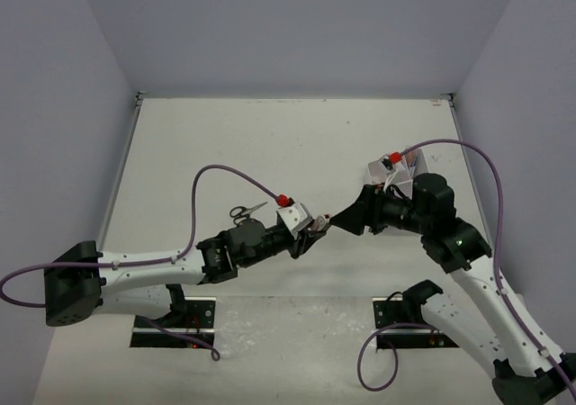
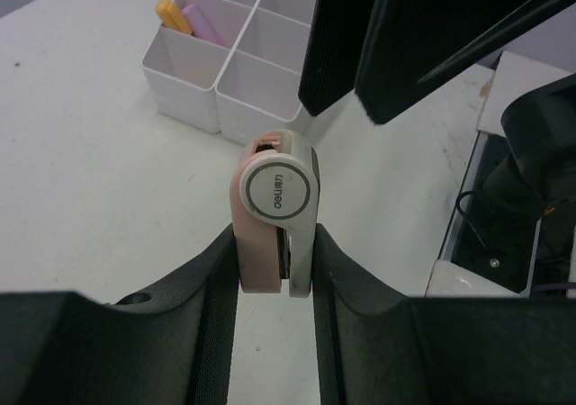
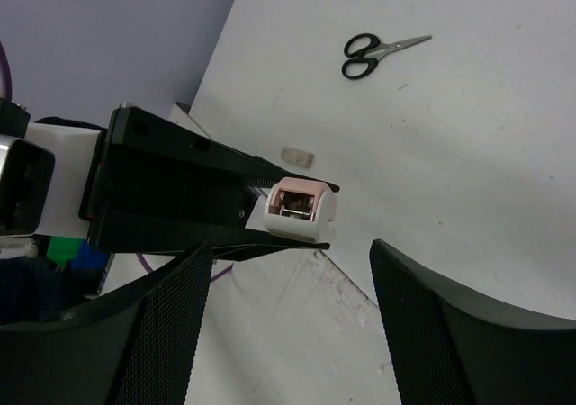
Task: Sort the stationery into containers
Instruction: Place the stationery in the storage box.
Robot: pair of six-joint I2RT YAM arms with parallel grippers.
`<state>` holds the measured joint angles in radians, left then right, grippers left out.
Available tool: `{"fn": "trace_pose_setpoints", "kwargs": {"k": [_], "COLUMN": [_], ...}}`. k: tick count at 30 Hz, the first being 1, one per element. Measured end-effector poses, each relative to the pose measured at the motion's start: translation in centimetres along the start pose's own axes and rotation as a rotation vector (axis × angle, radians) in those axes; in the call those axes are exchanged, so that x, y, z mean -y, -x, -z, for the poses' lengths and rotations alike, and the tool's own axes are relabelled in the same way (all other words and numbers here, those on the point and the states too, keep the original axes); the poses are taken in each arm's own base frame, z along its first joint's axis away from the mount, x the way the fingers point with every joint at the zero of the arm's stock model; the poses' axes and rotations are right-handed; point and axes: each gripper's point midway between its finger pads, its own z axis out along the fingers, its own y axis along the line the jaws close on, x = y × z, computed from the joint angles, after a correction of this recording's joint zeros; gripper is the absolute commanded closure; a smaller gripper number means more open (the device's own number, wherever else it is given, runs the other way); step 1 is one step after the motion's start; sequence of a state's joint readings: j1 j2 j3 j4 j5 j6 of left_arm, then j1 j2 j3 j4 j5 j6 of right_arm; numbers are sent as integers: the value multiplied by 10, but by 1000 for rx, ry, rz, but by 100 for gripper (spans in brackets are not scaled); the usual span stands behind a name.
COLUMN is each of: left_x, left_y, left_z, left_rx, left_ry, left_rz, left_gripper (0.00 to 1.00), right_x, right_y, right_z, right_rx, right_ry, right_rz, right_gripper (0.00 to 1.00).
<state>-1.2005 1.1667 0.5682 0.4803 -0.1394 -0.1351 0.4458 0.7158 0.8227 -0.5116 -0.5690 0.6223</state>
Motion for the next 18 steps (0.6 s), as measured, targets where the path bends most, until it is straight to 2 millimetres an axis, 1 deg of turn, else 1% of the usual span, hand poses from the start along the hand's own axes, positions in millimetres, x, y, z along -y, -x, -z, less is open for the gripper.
{"fn": "trace_pose_setpoints", "kwargs": {"k": [3,6,8,9,13,15,18], "left_x": [3,7,8,9,11,13,16], "left_y": [5,4,1,-1,-4,-1,4], "left_z": [-2,-3,-3,-4,-7,-10,-15], "left_rx": [22,20,9,2,-13,-12,-6], "left_ry": [-21,-40,-47,-51,-64,-71,-82], "left_rz": [-16,-25,-31,-35,-48,-51,-51], "left_gripper": [100,100,100,100,100,100,100], "right_x": [2,12,17,18,17,15,14], "right_y": [-9,-14,-17,-17,-19,-21,-28], "right_z": [-6,-11,-14,-14,-15,-17,-22], "right_rx": [-42,-69,-82,-83,-90,-100,-133], "right_ry": [-13,-58,-82,-90,-99,-99,-103], "right_rz": [-7,-24,-32,-31,-14,-6,2], "right_gripper": [34,36,43,44,47,49,53]}}
